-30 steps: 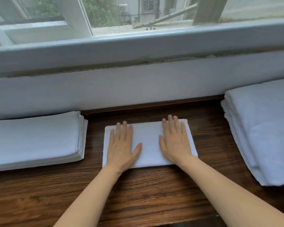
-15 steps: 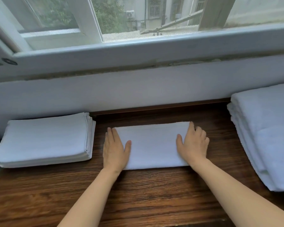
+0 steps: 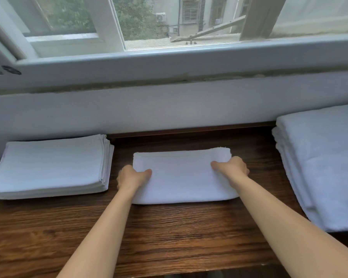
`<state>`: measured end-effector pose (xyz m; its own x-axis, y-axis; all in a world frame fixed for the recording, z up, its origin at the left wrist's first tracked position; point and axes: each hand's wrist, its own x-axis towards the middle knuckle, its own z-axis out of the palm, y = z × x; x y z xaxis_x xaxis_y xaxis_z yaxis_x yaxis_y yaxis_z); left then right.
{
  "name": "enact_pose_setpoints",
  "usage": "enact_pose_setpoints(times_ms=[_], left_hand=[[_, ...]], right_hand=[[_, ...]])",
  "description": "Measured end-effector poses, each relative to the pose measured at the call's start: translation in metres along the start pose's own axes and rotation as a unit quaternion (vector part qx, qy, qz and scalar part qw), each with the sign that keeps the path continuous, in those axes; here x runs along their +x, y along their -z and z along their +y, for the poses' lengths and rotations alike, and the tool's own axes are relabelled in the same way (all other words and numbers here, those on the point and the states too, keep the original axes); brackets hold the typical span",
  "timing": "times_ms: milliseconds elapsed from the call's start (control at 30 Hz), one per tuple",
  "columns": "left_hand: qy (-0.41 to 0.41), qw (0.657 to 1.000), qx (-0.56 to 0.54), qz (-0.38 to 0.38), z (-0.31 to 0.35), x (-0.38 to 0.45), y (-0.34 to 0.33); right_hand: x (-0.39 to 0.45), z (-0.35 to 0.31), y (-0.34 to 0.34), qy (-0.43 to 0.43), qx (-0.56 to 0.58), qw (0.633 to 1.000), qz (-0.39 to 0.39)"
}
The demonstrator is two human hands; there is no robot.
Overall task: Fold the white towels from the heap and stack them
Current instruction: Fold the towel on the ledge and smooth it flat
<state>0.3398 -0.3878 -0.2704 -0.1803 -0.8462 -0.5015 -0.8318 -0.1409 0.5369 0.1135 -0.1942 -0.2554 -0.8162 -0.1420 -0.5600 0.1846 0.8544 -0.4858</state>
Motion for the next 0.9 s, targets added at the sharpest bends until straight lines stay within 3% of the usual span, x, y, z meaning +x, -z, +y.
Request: enact_pose_setpoints(times_ms=[133, 367, 700, 900], left_hand=[[-0.017, 0.999, -0.026, 0.006, 0.005, -0.003, -0.003], [-0.050, 0.997, -0.050, 0.031, 0.007, -0.005, -0.004], [-0.127, 0.990, -0.047, 0.034, -0.002, -0.008, 0.000], [-0.181, 0.981, -0.043, 0.044, 0.001, -0.012, 0.000]], right_hand=[[-0.004, -0.004, 0.005, 0.024, 0.057, 0.998, -0.010], [-0.004, -0.003, 0.012, -0.040, 0.142, 0.987, -0.069], [0.004, -0.017, 0.028, -0.094, 0.154, 0.972, -0.151], [0.002, -0.006, 0.014, -0.077, 0.206, 0.970, -0.108]])
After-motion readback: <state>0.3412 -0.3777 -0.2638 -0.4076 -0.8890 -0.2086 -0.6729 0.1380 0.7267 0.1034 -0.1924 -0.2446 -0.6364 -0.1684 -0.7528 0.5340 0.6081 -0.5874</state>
